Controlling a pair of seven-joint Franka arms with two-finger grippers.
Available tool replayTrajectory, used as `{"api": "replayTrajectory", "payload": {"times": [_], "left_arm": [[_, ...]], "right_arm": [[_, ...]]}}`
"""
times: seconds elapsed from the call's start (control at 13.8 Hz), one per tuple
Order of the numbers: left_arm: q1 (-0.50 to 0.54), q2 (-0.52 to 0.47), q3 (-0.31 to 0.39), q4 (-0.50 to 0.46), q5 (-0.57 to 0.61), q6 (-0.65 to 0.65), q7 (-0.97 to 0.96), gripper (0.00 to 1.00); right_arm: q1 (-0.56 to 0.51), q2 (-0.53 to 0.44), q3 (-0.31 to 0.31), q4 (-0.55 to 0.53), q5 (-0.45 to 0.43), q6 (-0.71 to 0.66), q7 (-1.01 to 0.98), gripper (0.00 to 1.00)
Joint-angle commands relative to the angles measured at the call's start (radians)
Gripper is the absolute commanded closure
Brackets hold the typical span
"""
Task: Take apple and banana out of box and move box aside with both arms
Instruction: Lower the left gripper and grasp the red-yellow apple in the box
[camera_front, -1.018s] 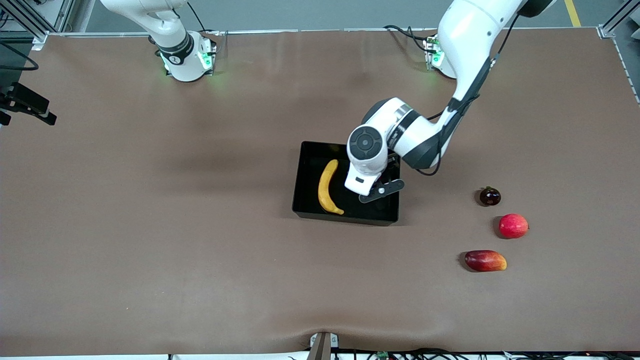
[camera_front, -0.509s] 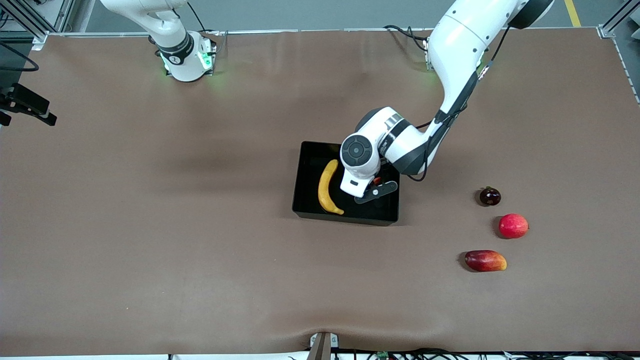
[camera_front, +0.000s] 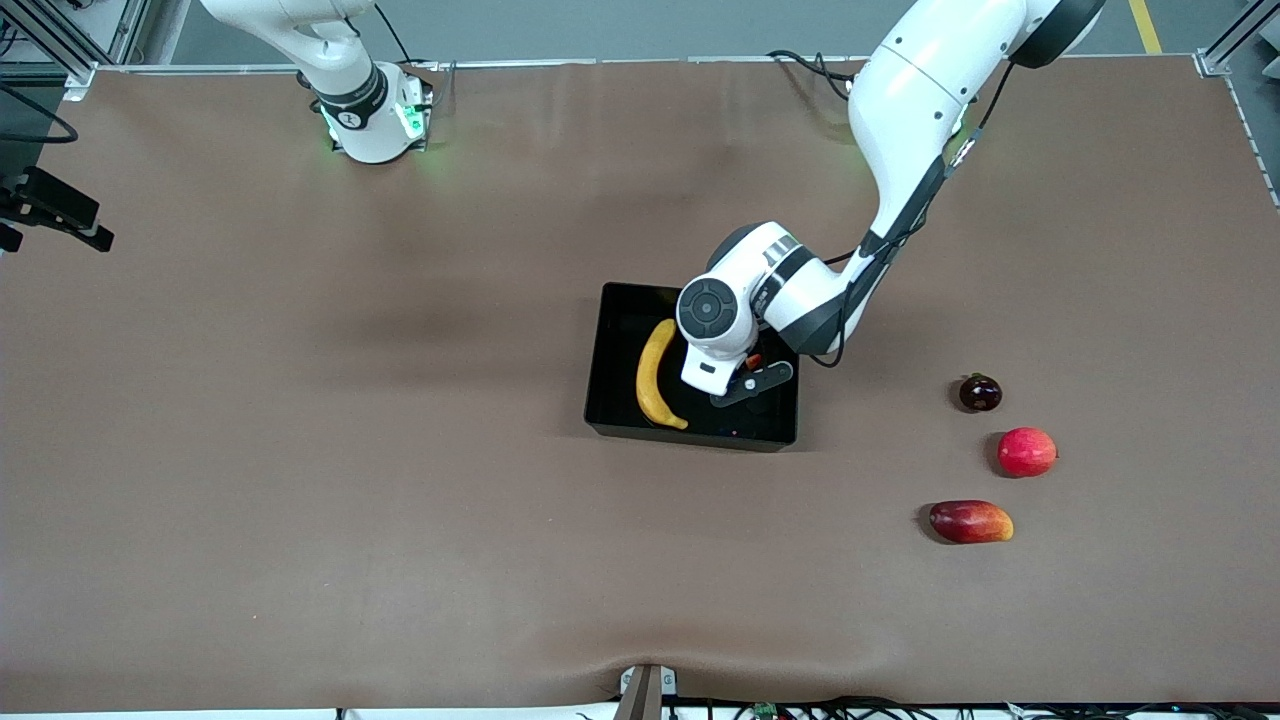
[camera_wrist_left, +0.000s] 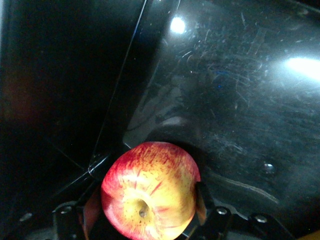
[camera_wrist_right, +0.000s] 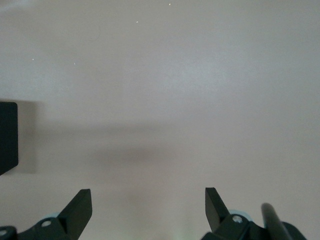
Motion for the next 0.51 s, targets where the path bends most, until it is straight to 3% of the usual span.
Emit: {"api": "replayTrajectory", "payload": {"times": [0.0, 0.22, 0.44], "left_arm": [[-0.008, -0.025, 0.001, 0.01, 0.024, -0.006, -0.032, 1.0], [-0.003, -0.124, 0.001, 0.038, 0.013, -0.067, -0.029, 1.0], [0.013, -0.223, 0.007, 0.128, 0.013, -0.203, 0.002, 1.0]], "right_arm": [[-0.021, 0.008, 0.016, 0.014, -0.012, -0.006, -0.001, 0.0], [-0.02, 0.008, 0.016, 0.014, -0.012, -0.006, 0.002, 0.0], [-0.013, 0.008, 0.017, 0.014, -0.012, -0.006, 0.004, 0.0]]}}
